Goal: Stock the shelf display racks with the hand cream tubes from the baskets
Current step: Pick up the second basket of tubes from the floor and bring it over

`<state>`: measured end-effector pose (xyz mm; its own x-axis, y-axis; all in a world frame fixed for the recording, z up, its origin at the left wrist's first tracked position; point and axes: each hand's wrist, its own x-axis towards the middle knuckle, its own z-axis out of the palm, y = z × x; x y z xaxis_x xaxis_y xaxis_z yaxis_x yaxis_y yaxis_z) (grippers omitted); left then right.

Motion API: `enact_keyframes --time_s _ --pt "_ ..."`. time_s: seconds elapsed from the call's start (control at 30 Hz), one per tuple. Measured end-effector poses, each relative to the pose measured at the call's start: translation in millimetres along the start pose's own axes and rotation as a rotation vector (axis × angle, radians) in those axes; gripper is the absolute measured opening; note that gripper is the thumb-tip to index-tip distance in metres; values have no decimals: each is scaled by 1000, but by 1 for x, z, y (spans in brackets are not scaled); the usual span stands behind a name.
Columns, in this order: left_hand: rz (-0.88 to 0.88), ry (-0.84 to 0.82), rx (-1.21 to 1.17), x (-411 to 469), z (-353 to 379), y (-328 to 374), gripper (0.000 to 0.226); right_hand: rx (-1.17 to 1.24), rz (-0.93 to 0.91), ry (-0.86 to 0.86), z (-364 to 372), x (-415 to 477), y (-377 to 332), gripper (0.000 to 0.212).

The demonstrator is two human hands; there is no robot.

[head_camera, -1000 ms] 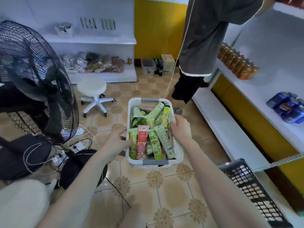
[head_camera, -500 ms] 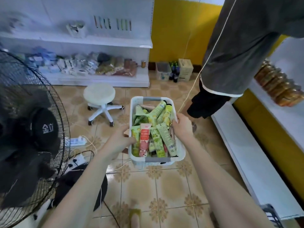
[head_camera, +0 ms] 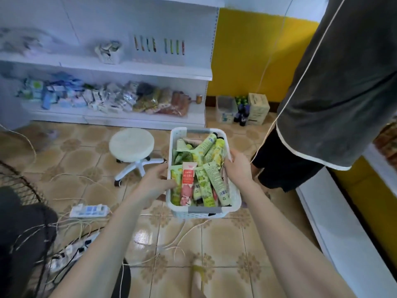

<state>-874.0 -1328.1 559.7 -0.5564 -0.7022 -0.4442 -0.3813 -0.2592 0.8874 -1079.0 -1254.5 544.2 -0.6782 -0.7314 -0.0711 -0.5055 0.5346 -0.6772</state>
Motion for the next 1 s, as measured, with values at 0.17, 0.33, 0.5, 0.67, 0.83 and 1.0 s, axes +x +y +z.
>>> enact_keyframes --time_s 0.17,0.33,0.5,0.67,0.83,1.0 --pt "7 39 -44 65 0 42 44 -3 -83 -36 -12 88 -15 19" --pt "26 88 -28 117 -10 73 41 24 -120 -67 -11 160 -36 22" --pt "28 148 -50 162 -31 96 42 33 -140 -81 4 215 -62 24" --pt "7 151 -102 215 -68 109 43 -22 -145 -94 37 275 -91 23" --pt "19 155 -82 281 -128 127 43 -25 -136 -100 83 343 -132 21" --pt "22 123 -53 344 -191 157 43 -7 -116 -71 119 406 -179 21"
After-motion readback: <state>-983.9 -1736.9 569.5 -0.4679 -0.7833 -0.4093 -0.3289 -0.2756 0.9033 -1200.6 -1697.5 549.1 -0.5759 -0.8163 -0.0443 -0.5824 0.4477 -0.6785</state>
